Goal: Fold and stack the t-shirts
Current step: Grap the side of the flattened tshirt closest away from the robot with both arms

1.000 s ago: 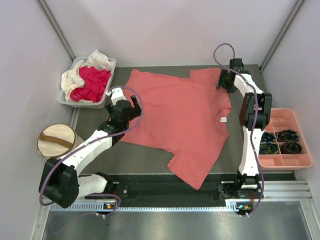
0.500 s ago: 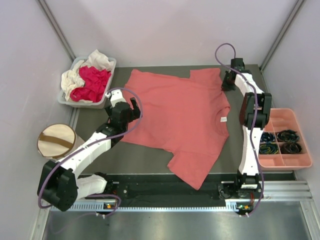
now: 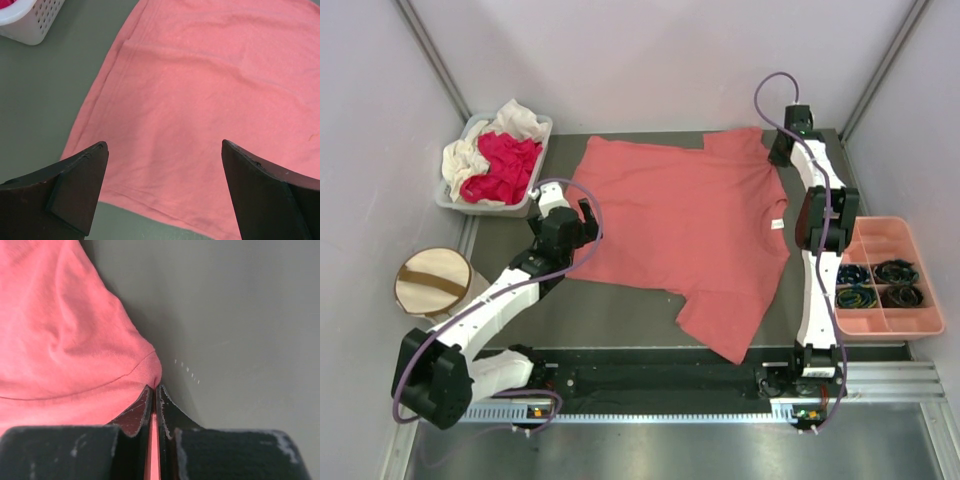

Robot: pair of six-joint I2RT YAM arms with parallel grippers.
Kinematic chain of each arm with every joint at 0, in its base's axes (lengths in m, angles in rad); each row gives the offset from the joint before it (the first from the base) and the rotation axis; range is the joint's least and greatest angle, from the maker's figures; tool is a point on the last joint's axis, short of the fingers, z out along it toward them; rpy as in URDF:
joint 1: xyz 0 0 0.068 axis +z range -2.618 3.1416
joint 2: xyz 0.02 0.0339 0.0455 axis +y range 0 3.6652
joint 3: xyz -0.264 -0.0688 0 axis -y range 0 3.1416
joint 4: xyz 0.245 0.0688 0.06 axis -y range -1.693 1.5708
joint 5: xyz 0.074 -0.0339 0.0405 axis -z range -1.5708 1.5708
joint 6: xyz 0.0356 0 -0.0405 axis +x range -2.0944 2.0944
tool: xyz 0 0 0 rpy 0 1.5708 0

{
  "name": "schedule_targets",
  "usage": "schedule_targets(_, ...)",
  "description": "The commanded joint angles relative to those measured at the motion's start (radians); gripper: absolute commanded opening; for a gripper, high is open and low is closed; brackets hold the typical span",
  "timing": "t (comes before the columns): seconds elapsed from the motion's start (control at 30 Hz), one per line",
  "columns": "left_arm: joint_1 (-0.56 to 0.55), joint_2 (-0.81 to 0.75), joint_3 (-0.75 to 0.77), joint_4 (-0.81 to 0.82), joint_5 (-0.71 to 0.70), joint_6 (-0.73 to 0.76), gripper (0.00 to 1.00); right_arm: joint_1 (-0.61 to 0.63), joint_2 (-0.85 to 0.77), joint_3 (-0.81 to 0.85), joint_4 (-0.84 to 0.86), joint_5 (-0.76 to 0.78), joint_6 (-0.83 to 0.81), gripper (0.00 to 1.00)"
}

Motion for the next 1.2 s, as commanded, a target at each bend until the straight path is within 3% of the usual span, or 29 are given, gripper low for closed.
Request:
schedule_targets(0.0,-0.005,-0.026,-0.016,0.002,-0.016,-0.012,0.99,-0.020,-0.001,0.054,0.158,0.078,-0.033,0.00)
schedule_targets(0.27,-0.005,-0.015,-0.021,0.004,-0.011,-0.017,0.99,-0.020,-0.009,0.057,0.310,0.112,-0.102,0.00)
schedule_targets(0.3,-0.005,-0.013,-0.021,0.005,-0.008,-0.020,0.99,-0.020,-0.009,0.058,0.320,0.112,-0.113,0.06)
schedule_targets(0.33,-0.005,-0.015,-0.021,0.005,-0.008,-0.020,0.99,-0.020,-0.015,0.057,0.331,0.112,-0.117,0.26)
schedule_targets(0.4,-0.005,-0.013,-0.019,0.004,-0.008,-0.020,0.99,-0.020,-0.037,0.028,0.342,0.106,-0.121,0.53)
schedule_targets(0.43,-0.005,-0.015,-0.021,0.005,-0.008,-0.022,0.99,-0.019,-0.081,0.003,0.369,0.105,-0.121,0.77)
schedule_targets(0.53,-0.005,-0.013,-0.019,0.010,-0.002,-0.019,0.99,-0.019,-0.182,-0.107,0.425,0.123,-0.114,0.97)
schedule_targets(0.63,-0.005,-0.012,-0.021,0.017,0.006,-0.017,0.99,-0.011,-0.251,-0.155,0.384,0.132,-0.078,0.99)
schedule_targets(0.83,-0.007,-0.015,-0.036,0.031,0.010,-0.039,0.99,0.087,-0.559,-0.438,0.269,0.143,0.047,0.99)
schedule_targets(1.1,-0.011,-0.010,-0.056,0.025,0.033,-0.071,0.99,0.277,-1.077,-1.073,0.138,0.141,0.228,0.99)
schedule_targets(1.17,-0.013,-0.015,-0.061,0.024,0.042,-0.074,0.99,0.312,-1.168,-1.232,0.101,0.201,0.252,0.99)
